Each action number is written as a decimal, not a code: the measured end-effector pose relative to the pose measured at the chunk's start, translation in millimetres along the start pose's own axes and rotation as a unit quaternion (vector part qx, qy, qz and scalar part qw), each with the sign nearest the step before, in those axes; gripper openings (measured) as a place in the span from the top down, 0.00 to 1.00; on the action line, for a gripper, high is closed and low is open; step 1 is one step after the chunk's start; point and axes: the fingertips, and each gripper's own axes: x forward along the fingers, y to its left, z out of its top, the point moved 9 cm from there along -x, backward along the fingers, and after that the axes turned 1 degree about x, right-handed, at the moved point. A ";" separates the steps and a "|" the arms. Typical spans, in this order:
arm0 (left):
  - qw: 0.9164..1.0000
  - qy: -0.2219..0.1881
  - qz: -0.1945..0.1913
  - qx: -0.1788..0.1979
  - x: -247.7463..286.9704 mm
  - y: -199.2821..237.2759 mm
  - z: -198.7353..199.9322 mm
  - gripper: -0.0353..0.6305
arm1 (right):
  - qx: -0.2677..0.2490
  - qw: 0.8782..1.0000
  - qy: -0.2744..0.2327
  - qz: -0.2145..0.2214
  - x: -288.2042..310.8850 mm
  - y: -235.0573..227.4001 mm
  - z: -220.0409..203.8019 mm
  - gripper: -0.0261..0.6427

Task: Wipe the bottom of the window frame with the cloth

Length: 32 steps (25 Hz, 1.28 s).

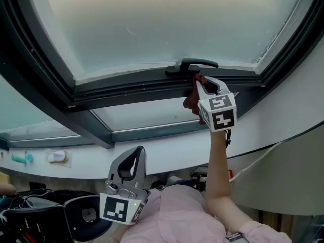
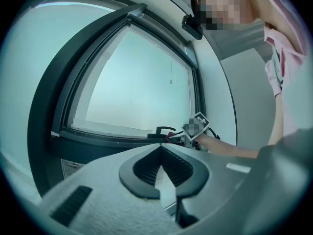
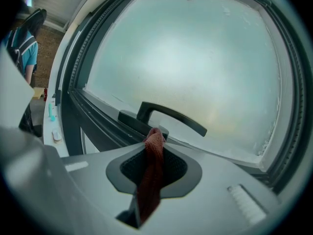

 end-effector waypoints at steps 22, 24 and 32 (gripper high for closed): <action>1.000 0.009 -0.005 0.004 20.5 -8.7 1.6 0.95 | 0.023 0.999 -0.016 0.019 -5.3 -26.2 -11.7 0.88; 1.000 0.009 -0.005 0.002 27.4 -14.1 1.2 0.95 | 0.023 0.999 -0.016 0.022 -5.9 -32.5 -14.1 0.88; 1.000 0.019 0.004 -0.008 44.8 -36.0 -1.5 0.95 | 0.015 0.999 -0.021 0.040 -6.4 -41.1 -17.5 0.88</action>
